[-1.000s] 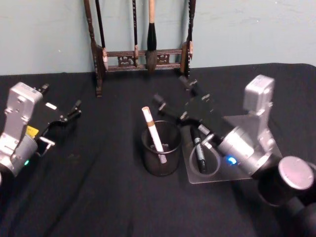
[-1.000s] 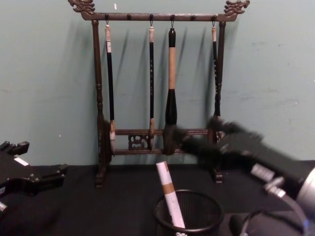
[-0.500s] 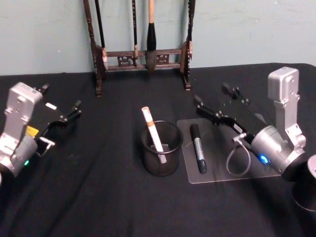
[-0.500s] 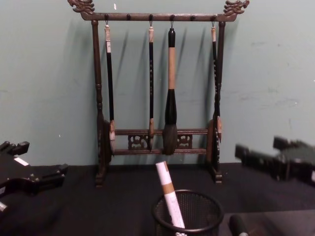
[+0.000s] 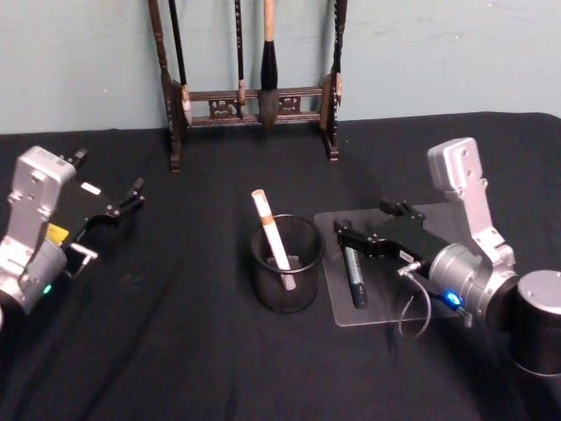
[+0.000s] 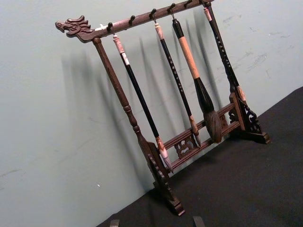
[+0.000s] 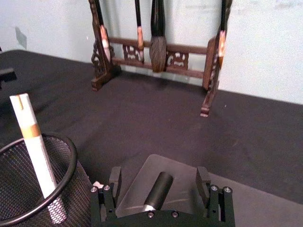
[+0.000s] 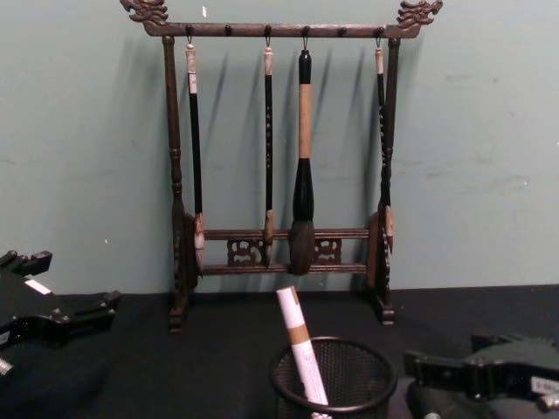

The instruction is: Pick up the water-based marker from the table and place it into the pen holder.

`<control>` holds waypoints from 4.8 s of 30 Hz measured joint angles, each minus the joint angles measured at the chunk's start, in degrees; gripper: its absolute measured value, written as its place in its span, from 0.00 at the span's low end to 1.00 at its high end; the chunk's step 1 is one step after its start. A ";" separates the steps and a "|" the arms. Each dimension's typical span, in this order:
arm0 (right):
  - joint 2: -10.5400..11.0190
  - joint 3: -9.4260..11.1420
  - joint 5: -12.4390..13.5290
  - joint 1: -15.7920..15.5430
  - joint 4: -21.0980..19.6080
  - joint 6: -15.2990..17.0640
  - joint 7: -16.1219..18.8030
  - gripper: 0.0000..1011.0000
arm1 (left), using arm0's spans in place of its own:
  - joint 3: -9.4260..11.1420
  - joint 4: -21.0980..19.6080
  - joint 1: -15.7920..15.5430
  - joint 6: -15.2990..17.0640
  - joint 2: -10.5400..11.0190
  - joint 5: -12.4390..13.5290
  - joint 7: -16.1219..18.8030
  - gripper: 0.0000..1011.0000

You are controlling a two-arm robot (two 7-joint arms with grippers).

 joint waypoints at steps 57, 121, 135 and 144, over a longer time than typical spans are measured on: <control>-4.62 -0.67 -8.49 2.53 6.06 5.71 0.96 0.99 | 0.00 0.00 0.00 0.00 0.00 0.00 0.00 0.99; -4.64 0.09 -8.09 2.07 5.45 3.75 1.83 0.24 | 0.00 0.00 0.00 0.00 0.00 0.00 0.00 0.99; -4.67 3.56 -0.17 -0.58 2.42 -11.86 7.00 0.24 | 0.00 0.00 0.00 0.00 0.00 0.00 0.00 0.99; -4.53 2.65 2.70 -0.53 2.90 -23.47 11.75 0.24 | 0.00 0.00 0.00 0.00 0.00 0.00 0.00 0.99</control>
